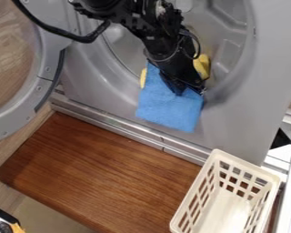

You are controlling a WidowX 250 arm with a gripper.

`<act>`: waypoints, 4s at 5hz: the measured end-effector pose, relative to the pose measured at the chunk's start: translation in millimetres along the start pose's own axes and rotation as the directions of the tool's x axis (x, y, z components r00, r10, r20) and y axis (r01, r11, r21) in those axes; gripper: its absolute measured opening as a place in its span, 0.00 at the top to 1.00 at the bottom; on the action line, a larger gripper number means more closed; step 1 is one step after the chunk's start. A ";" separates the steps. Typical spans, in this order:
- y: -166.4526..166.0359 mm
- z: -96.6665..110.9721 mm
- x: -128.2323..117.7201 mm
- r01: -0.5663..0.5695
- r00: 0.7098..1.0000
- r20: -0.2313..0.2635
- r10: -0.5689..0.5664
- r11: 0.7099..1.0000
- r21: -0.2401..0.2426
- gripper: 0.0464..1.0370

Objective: Put the blue cloth in the basket

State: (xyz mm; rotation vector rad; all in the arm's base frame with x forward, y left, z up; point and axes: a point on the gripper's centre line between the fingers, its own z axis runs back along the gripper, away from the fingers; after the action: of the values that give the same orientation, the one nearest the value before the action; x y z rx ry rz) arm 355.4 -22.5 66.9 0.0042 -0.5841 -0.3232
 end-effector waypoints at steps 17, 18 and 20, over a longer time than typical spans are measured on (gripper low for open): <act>-145.7 12.9 -53.5 0.096 0.982 -0.133 -0.137 0.958 -0.271 0.03; -135.6 46.4 -40.7 0.119 0.987 -0.074 -0.140 0.965 -0.235 0.04; -135.2 47.4 -41.2 0.118 0.987 -0.076 -0.139 0.965 -0.234 0.04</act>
State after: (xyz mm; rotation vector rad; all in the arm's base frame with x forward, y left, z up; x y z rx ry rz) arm 257.0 -134.4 71.3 -0.1654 -0.4536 -0.5130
